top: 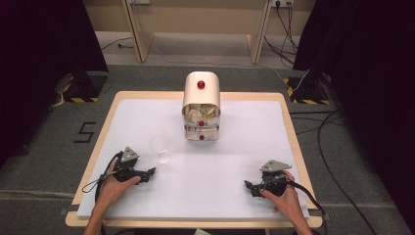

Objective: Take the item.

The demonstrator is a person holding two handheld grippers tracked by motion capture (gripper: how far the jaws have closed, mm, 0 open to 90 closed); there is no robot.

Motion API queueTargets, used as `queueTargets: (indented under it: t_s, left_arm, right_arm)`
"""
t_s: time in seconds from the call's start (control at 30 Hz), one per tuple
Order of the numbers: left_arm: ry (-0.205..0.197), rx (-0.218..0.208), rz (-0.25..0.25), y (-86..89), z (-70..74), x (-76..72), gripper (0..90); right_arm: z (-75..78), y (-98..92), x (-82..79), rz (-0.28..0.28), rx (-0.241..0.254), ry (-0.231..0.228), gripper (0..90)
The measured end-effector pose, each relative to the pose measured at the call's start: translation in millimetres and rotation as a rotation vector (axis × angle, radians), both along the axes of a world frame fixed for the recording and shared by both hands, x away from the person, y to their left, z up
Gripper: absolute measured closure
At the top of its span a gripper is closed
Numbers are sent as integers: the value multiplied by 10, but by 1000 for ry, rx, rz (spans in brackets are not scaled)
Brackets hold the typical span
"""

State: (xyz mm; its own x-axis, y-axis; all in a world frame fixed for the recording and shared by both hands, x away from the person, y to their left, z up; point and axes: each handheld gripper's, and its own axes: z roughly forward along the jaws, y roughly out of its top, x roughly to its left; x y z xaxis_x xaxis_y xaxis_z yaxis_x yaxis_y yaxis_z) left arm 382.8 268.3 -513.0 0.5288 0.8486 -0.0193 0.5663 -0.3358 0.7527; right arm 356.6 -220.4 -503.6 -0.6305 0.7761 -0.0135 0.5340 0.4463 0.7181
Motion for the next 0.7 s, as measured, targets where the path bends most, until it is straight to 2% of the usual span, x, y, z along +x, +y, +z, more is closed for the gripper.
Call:
queueTargets:
  t_s: [0.37, 0.47, 0.57, 0.6, 0.63, 0.67, 0.7]
  left_arm:
    - [0, 1, 0, 0, 0, 0, 98]
    - [1, -2, 1, -2, -1, 0, 98]
    - [1, -1, 1, -2, 0, 0, 98]
    - [0, -1, 1, -2, -1, 0, 98]
    - [0, -1, 1, -2, -1, 0, 98]
    - [0, -1, 1, -3, -1, 0, 98]
    - [0, -1, 1, -3, -1, 0, 98]
  right_arm:
    - [3, 1, -2, -3, 0, 0, 111]
    - [27, -24, 8, 4, -1, 2, 182]
    - [58, -46, 6, -6, 12, -36, 154]
    - [70, -48, 3, -1, 21, -53, 171]
    - [70, -48, 3, -1, 21, -53, 171]
    - [97, -51, -1, 14, 54, -76, 175]
    - [97, -51, -1, 14, 54, -76, 175]
